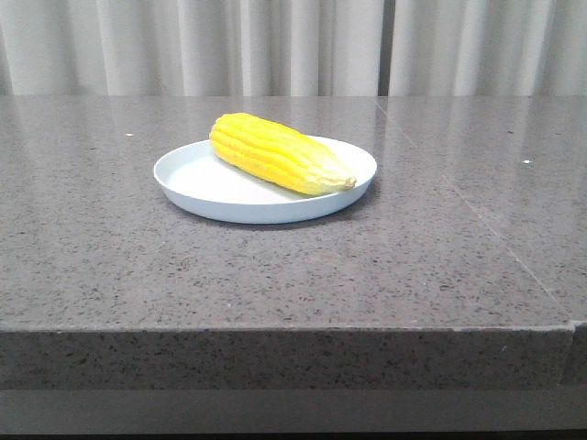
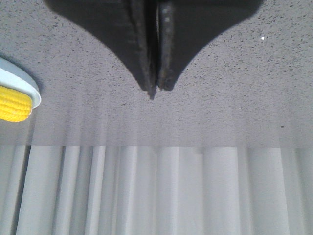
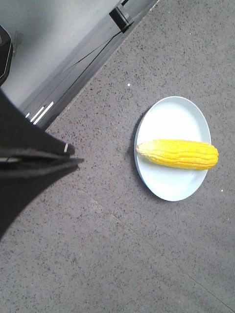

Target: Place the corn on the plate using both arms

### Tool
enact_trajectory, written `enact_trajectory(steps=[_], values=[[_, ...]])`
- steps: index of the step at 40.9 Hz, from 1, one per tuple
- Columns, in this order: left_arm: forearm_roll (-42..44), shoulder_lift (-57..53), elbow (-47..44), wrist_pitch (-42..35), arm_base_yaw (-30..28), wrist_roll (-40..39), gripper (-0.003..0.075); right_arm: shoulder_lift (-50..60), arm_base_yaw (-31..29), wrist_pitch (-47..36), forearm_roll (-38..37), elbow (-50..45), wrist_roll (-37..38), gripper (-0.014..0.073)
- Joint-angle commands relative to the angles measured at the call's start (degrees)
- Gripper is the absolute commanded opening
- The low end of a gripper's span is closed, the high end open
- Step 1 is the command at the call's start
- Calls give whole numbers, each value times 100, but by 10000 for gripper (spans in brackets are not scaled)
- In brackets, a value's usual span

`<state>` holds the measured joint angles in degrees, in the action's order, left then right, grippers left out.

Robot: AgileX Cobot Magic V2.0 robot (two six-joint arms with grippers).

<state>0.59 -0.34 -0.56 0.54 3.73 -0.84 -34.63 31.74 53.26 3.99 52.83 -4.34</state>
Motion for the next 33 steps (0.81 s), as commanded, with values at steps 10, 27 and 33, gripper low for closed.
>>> enact_trajectory(steps=[10, 27, 33], values=[[-59, -94, -124, -488, -14, -61, -20, 146, -39, -577, -93, -9, 10, -87], [-59, -93, -124, -488, -14, -61, -20, 1954, -1855, -3350, -262, -2541, 5, -86], [-59, -93, -124, -488, -14, -61, -20, 2577, -2307, -4364, -257, -3734, 11, -86]])
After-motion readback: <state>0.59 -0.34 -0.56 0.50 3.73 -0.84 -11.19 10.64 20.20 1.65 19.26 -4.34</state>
